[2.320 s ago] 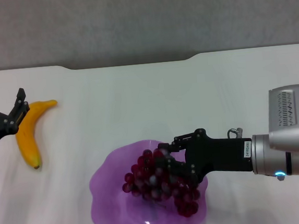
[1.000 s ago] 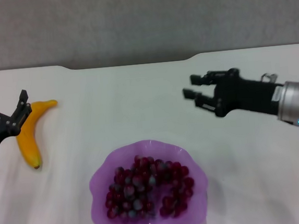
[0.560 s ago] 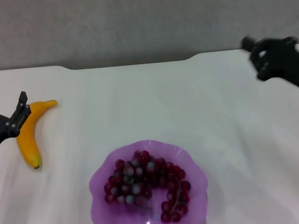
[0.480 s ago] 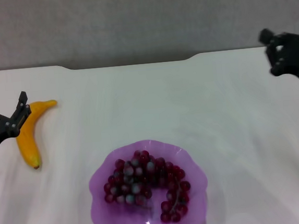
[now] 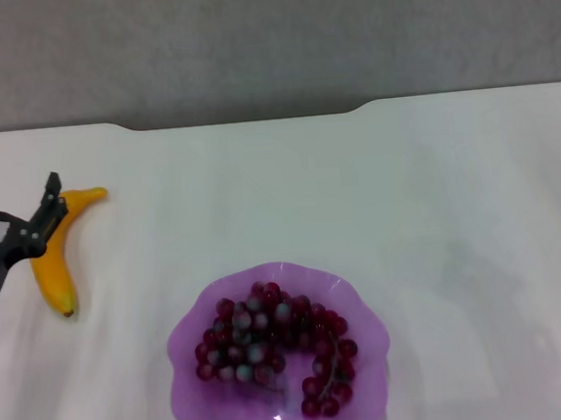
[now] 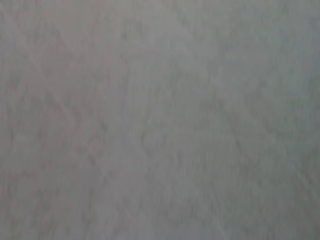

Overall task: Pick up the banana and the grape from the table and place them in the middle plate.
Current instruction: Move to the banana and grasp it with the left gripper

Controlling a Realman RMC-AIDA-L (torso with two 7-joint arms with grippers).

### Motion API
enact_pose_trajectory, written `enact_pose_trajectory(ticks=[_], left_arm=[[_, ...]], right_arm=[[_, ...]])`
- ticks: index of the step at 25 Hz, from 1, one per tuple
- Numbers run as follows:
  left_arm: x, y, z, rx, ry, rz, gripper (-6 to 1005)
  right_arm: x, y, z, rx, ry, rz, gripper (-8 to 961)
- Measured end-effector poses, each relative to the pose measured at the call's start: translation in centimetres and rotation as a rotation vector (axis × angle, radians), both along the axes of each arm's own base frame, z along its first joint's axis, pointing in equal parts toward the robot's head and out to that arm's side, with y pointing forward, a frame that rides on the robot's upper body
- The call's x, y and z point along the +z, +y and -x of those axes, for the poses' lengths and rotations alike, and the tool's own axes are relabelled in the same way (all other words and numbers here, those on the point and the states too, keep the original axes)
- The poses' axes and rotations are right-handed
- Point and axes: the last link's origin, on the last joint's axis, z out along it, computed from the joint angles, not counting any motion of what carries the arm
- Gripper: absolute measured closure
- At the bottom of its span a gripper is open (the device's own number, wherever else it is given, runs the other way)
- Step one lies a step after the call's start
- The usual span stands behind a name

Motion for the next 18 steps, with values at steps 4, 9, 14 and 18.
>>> enact_pose_trajectory(ticks=[4,9,14,18], left_arm=[[-0.7,0.8,-0.1,0.028,0.005,0.047,96],[-1.3,2.6,-0.3,0.122,-0.07,0.094,96],[-1.1,5.1,-1.6,0.247,-0.141,0.142,99],[0.0,6.5,-2.8,0.324,-0.157,0.167,100]], right_arm=[[-1.0,-0.3,-0.7,-0.037,-0.007,0.059,953],[-2.1,-0.7,-0.5,-0.025,-0.018,0.109,953],[-2.5,-0.8,-0.4,-0.02,-0.031,0.136,954],[-2.7,-0.8,-0.3,-0.016,-0.037,0.153,954]])
